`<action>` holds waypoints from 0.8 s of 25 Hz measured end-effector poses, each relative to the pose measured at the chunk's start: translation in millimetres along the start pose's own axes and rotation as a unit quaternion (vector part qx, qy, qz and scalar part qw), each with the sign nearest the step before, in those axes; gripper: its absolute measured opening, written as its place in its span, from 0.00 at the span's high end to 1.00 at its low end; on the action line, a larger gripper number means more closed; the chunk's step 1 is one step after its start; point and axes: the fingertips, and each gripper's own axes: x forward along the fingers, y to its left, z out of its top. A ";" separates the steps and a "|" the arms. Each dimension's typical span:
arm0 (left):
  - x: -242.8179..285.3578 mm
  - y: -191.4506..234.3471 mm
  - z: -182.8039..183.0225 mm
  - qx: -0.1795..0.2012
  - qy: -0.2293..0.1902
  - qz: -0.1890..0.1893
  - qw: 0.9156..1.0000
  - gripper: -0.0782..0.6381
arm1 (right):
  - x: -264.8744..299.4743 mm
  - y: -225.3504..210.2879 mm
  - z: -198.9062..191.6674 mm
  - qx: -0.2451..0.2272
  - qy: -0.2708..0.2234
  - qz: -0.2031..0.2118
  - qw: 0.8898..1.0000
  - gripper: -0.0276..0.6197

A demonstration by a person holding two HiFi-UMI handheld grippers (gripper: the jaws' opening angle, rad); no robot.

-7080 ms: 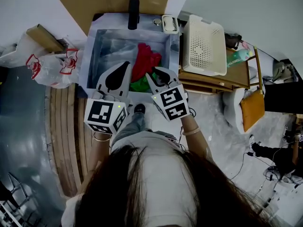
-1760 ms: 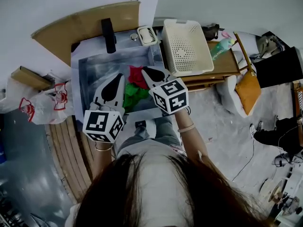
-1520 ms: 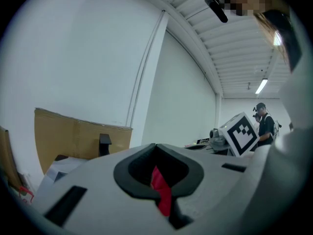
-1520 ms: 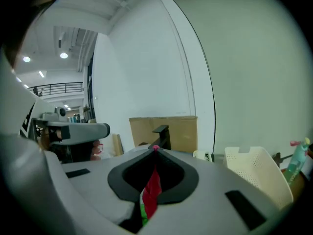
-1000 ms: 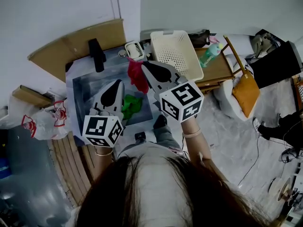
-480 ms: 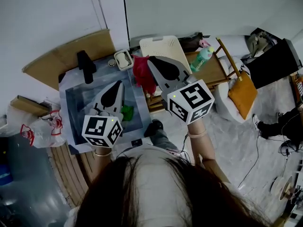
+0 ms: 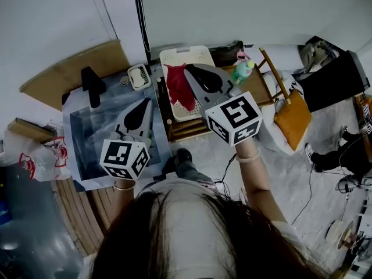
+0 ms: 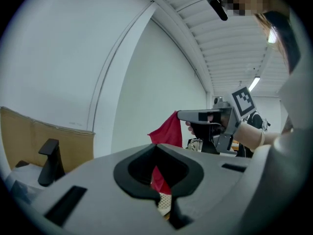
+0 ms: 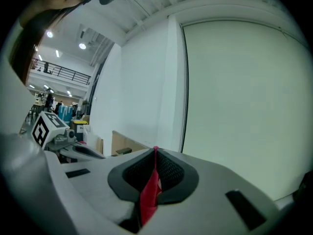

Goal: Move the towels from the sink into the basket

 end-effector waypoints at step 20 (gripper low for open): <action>56.9 -24.8 -5.7 0.011 0.019 0.030 0.999 0.88 | 39.3 -68.6 -165.5 -0.128 0.187 0.042 0.973 0.91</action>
